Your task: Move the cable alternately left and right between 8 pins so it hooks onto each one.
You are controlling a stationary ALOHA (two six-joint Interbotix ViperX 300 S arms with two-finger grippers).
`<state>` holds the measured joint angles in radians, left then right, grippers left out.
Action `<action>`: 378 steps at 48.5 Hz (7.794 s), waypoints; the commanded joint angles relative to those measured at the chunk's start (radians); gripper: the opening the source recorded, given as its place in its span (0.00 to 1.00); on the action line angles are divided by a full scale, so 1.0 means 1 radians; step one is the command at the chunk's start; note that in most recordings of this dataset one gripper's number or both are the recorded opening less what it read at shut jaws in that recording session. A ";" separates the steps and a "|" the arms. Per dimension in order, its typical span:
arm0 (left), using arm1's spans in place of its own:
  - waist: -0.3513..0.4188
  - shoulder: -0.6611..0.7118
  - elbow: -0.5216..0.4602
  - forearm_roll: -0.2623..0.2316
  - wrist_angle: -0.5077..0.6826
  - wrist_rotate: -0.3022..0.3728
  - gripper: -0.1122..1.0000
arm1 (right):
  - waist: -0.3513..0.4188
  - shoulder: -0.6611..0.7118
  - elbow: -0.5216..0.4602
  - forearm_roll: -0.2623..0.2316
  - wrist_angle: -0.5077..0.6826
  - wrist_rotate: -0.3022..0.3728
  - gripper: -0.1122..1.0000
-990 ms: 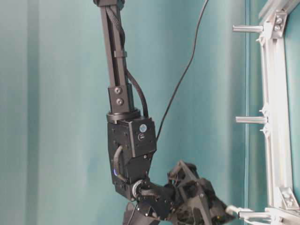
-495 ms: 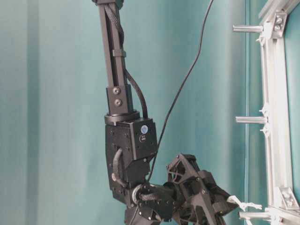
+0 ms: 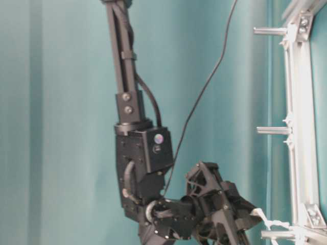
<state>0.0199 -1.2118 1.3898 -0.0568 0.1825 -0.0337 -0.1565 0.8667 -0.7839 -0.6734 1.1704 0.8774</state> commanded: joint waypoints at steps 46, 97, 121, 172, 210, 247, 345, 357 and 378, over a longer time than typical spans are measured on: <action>-0.002 0.006 -0.012 0.003 -0.006 0.006 0.67 | 0.135 -0.426 0.667 -0.015 -0.275 0.337 0.24; -0.002 0.006 -0.011 0.003 -0.006 0.006 0.67 | 0.172 -0.735 1.152 -0.012 -0.241 0.440 0.24; -0.002 0.006 -0.012 0.003 -0.006 0.006 0.67 | 0.126 -0.807 1.299 -0.135 -0.095 0.359 0.24; -0.002 0.006 -0.011 0.003 -0.006 0.006 0.67 | -0.008 -0.807 1.460 -0.653 0.040 0.380 0.24; -0.002 0.006 -0.012 0.005 -0.006 0.006 0.67 | -0.075 -0.807 1.575 -0.709 -0.161 0.652 0.24; -0.002 0.006 -0.012 0.003 -0.006 0.006 0.67 | -0.049 -0.857 1.618 -0.528 -0.403 0.698 0.24; -0.002 0.006 -0.011 0.003 -0.006 0.006 0.67 | -0.058 -1.046 1.683 -0.376 -0.773 0.698 0.62; -0.002 0.006 -0.012 0.003 -0.006 0.006 0.67 | -0.029 -1.152 1.721 -0.359 -0.779 0.696 0.62; -0.002 0.006 -0.012 0.003 -0.006 0.006 0.67 | -0.026 -1.387 1.802 -0.390 -0.874 0.657 0.69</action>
<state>0.0199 -1.2118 1.3883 -0.0552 0.1825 -0.0322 -0.1841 -0.4725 1.0155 -1.0492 0.3129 1.5432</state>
